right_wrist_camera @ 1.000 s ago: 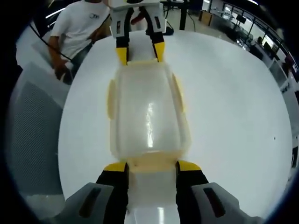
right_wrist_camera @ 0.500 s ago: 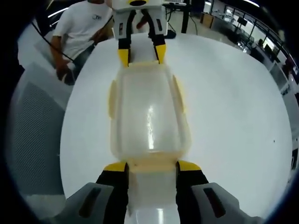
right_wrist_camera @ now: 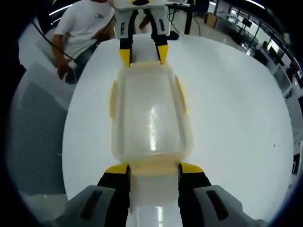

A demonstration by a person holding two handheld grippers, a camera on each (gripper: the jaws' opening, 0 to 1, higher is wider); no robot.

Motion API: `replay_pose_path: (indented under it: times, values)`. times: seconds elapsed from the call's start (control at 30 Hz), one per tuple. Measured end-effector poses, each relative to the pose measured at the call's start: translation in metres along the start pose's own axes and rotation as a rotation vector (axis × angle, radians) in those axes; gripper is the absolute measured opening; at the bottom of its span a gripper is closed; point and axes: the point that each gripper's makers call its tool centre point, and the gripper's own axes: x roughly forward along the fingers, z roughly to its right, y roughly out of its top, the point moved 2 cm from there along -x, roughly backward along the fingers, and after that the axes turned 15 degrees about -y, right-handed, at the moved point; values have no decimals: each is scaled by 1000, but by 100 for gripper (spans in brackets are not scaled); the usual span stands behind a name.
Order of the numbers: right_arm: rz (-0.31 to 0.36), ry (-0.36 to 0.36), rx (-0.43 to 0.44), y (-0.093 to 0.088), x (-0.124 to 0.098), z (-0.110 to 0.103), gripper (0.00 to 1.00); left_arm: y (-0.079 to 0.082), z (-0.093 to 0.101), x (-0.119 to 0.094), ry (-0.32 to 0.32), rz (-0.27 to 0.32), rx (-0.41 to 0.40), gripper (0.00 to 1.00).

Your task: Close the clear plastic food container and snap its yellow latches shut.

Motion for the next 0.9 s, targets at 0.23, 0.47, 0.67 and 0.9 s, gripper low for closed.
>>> replay_pose_path:
  times: [0.23, 0.47, 0.67, 0.9]
  values:
    - [6, -6, 2, 1, -7, 2, 38, 5, 1, -6, 2, 3, -1, 38]
    - [7, -10, 7, 2, -18, 6, 38, 12, 2, -14, 10, 7, 9, 38]
    - [7, -14, 7, 0, -28, 11, 38, 21, 1, -21, 15, 9, 15, 38]
    - [11, -21, 4, -7, -40, 20, 38, 36, -1, -27, 24, 15, 21, 38]
